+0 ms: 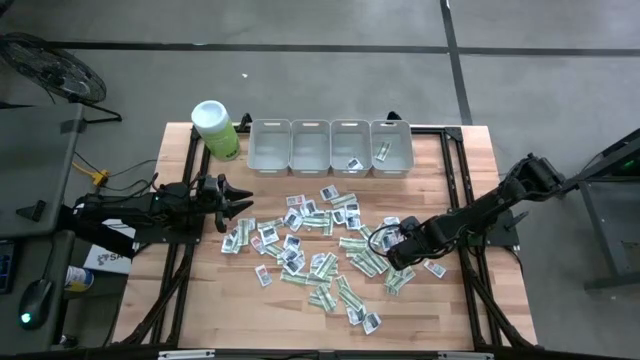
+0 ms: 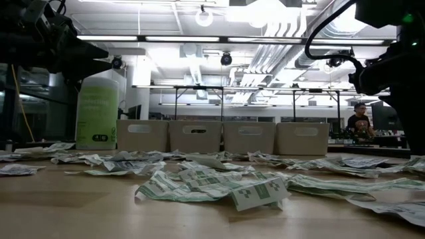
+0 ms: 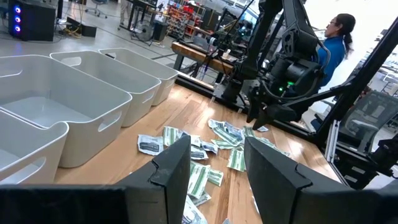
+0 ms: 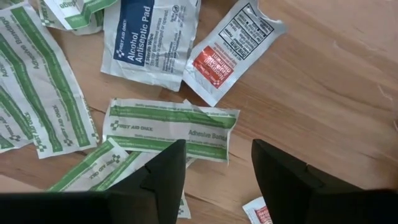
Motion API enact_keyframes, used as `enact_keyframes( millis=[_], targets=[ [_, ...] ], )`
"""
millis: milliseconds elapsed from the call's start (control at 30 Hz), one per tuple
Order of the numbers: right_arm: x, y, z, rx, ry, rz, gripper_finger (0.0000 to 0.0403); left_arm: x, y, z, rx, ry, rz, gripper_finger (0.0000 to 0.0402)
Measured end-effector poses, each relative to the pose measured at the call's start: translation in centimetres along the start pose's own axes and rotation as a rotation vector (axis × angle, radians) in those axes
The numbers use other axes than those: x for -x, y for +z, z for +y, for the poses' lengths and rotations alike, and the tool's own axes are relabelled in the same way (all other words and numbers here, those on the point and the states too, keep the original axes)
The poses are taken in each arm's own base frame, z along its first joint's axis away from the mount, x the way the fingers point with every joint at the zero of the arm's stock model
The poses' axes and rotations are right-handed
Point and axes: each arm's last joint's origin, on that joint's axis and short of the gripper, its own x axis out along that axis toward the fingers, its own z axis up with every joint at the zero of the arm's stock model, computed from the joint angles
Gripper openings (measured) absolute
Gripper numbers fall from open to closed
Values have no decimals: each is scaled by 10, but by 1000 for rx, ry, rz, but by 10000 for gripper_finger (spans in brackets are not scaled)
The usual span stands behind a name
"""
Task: Pick & Place First Aid Supplies
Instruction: Put the bandage into the right gray bin
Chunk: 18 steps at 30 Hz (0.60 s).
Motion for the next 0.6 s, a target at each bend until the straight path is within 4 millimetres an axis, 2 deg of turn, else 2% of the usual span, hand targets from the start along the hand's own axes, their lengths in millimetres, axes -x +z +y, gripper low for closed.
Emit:
enact_keyframes(
  millis=[467, 600],
  targets=[
    [-14, -1, 5, -5, -51, 4, 175, 0, 0, 0, 0, 0, 0, 150],
    [-14, -1, 4, -4, -63, 7, 157, 0, 0, 0, 0, 0, 0, 150]
  ],
)
